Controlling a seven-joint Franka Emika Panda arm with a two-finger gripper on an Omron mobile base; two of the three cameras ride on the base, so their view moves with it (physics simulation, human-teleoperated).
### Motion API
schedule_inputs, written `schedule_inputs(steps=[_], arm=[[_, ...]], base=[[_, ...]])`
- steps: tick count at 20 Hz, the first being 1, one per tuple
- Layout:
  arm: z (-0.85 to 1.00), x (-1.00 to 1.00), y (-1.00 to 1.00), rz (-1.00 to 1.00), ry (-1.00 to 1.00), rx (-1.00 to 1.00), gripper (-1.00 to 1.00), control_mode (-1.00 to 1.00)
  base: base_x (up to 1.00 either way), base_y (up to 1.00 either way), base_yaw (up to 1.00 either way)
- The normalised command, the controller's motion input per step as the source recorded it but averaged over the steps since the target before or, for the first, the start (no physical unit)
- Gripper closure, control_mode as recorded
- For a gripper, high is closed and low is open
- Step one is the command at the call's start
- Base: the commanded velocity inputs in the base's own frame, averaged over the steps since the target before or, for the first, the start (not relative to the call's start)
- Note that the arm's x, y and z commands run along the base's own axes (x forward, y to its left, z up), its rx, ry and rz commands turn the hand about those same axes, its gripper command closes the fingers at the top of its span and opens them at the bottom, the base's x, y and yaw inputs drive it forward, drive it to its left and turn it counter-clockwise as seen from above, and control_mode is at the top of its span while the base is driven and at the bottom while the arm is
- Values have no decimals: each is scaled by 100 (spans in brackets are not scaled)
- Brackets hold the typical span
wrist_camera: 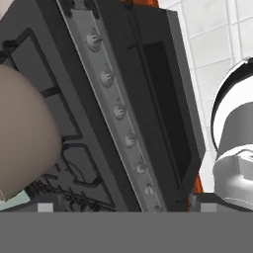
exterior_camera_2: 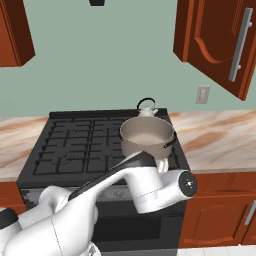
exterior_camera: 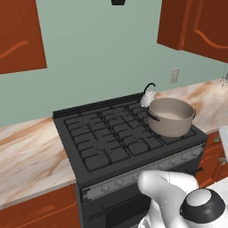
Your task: Pick the kettle from the cabinet and place it on a stove burner. Then pick the pot from the counter and place it on another stove burner. Finally, turn both burners on.
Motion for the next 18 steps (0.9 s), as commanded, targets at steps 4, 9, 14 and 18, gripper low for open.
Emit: schedule_inputs(steps=[4, 9, 14, 18], arm=[[-26, -6, 0, -4, -3, 17, -100, -100], [-21, -9, 0, -7, -2, 16, -100, -100], [-17, -3, 1, -11, 0, 14, -100, -100], [-19, 0, 7, -17, 0, 11, -100, -100]], base=[[0, 0, 0], [0, 0, 0], [0, 0, 0], [0, 0, 0]])
